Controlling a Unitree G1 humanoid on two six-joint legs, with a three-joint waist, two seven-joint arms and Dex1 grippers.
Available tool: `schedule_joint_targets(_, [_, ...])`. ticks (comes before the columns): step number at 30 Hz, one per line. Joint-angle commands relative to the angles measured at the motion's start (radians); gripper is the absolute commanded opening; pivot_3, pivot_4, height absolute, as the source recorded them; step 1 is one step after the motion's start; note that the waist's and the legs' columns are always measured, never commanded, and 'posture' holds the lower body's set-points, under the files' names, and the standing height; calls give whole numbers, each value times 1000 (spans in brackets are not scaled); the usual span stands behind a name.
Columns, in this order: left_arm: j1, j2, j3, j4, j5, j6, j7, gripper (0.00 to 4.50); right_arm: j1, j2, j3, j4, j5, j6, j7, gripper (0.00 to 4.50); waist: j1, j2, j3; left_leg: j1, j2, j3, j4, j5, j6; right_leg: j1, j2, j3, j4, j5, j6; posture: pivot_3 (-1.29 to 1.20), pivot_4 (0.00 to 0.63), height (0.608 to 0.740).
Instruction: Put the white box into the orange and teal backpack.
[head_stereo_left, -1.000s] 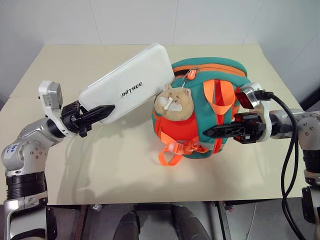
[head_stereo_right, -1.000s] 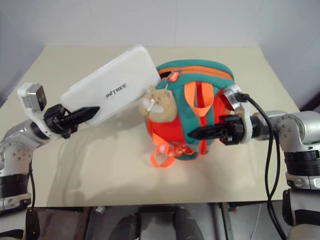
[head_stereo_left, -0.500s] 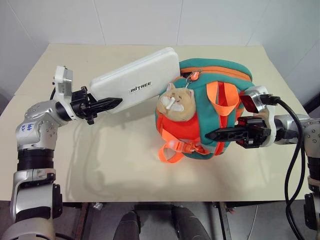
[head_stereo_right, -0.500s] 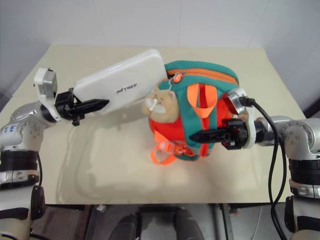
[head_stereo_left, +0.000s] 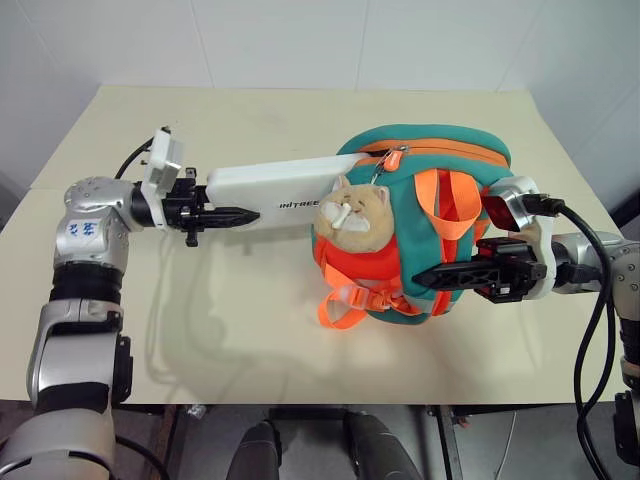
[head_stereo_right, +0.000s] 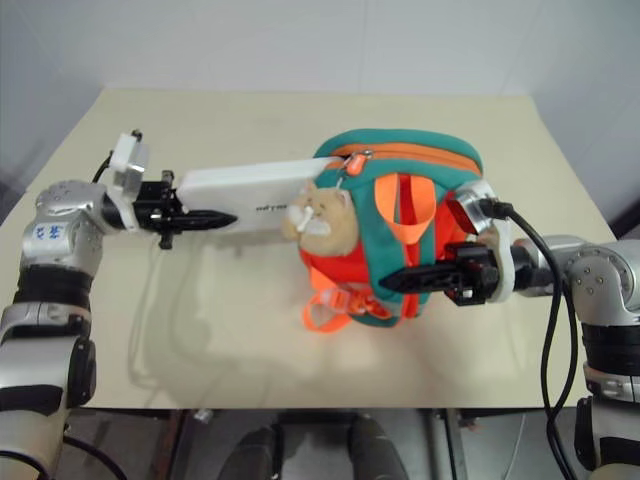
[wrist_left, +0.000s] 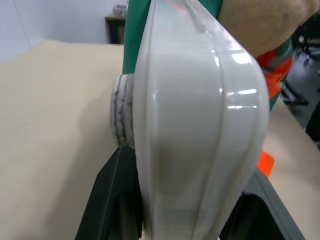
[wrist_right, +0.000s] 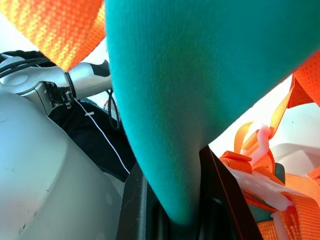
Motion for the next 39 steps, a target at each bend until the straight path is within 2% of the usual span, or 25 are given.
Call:
schedule_joint_targets(1, [-106, -26, -44, 64, 45, -32, -111, 1327, -12, -16, 2, -25, 20, -8, 25, 20, 1, 0, 0, 0, 0, 0, 0, 0, 0, 0, 0, 0, 0, 0, 0, 0, 150, 740])
schedule_joint_targets(5, [-191, -71, -97, 125, 68, -47, -112, 1327, -22, -14, 14, -19, 15, -14, 33, 20, 2, 0, 0, -1, 0, 0, 1, 0, 0, 0, 0, 0, 0, 0, 0, 0, 150, 740])
schedule_joint_targets(10, [-310, -187, -122, 223, 101, -63, -109, 1327, -26, 0, 28, -23, 16, -21, 32, 20, 3, 0, 0, -6, 0, -2, 2, 0, 0, -4, 0, -2, 0, 0, 1, 0, 150, 740])
schedule_joint_targets(19, [-368, -373, -116, 337, 147, -109, -65, 1327, -15, 35, 31, -55, 36, -22, 2, 20, 0, 0, 0, -6, 0, -3, 2, 0, 0, -5, 0, -2, 2, 0, 0, 0, 150, 740])
schedule_joint_targets(27, [-383, -454, -70, 378, 140, -160, -82, 1327, -2, 66, 19, -87, 62, -11, -37, 20, 5, 0, 0, -6, -1, -3, 3, 0, 0, -5, 0, -2, 4, 0, 0, 0, 150, 740])
schedule_joint_targets(34, [-372, -453, -76, 393, 180, -149, -27, 1327, -1, 74, 13, -92, 76, -6, -55, 20, 12, 0, 0, -7, -1, -4, 3, 0, 0, -5, 0, -2, 3, 0, 0, 0, 150, 740])
schedule_joint_targets(36, [-369, -451, -71, 388, 181, -141, -28, 2031, -7, 76, 17, -87, 75, -8, -57, 20, 13, 0, 0, -7, -1, -4, 3, 0, 0, -5, 0, -2, 4, 0, 0, 0, 150, 740])
schedule_joint_targets(37, [-368, -450, -66, 386, 180, -137, -29, 2188, -11, 77, 19, -85, 75, -8, -57, 20, 13, 0, 0, -7, -1, -4, 4, 0, 0, -5, 0, -2, 4, 0, 0, 0, 150, 740])
schedule_joint_targets(39, [-359, -430, -48, 371, 172, -144, -31, 2800, -19, 79, 25, -78, 69, -11, -53, 20, 13, 0, 0, -6, -1, -4, 4, 0, 0, -5, 0, -2, 5, 0, 0, 0, 150, 740])
